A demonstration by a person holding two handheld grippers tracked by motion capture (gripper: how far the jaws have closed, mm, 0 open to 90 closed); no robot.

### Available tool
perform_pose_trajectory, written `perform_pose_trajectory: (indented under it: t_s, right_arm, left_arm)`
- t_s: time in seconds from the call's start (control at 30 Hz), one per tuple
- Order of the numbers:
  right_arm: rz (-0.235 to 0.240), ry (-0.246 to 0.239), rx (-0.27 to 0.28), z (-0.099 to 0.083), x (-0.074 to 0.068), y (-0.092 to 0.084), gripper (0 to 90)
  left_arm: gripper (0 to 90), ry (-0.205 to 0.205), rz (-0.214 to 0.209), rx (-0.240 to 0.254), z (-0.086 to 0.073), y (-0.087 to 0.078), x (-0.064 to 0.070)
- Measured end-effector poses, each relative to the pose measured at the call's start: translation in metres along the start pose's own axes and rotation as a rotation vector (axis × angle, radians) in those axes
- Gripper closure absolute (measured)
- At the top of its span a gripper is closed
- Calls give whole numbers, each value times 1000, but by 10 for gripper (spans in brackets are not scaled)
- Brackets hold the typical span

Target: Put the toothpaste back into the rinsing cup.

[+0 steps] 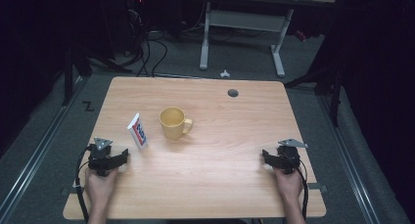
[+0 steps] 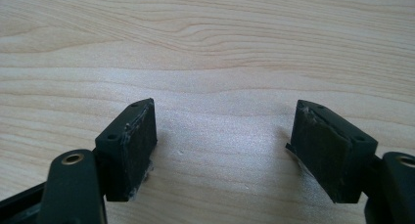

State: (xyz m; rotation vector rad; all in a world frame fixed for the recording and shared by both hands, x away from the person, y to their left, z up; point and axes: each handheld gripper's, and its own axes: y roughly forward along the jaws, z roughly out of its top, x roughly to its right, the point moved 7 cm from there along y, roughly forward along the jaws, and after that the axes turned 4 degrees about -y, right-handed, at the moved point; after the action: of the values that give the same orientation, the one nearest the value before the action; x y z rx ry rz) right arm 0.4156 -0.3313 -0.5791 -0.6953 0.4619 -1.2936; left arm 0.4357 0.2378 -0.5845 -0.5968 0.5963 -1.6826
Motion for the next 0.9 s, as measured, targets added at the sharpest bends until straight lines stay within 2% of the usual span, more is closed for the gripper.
perform_pose_trajectory:
  t_s: [0.63, 0.73, 0.9]
  right_arm:
    - [0, 0, 0, 0, 0, 0, 252]
    - [1, -2, 0, 0, -1, 0, 252]
    - [4, -6, 0, 0, -1, 0, 253]
  left_arm:
    - [272, -1, -2, -1, 0, 0, 0]
    - [202, 31, -24, -15, 0, 2, 3]
    - [198, 40, -40, -35, 1, 1, 2]
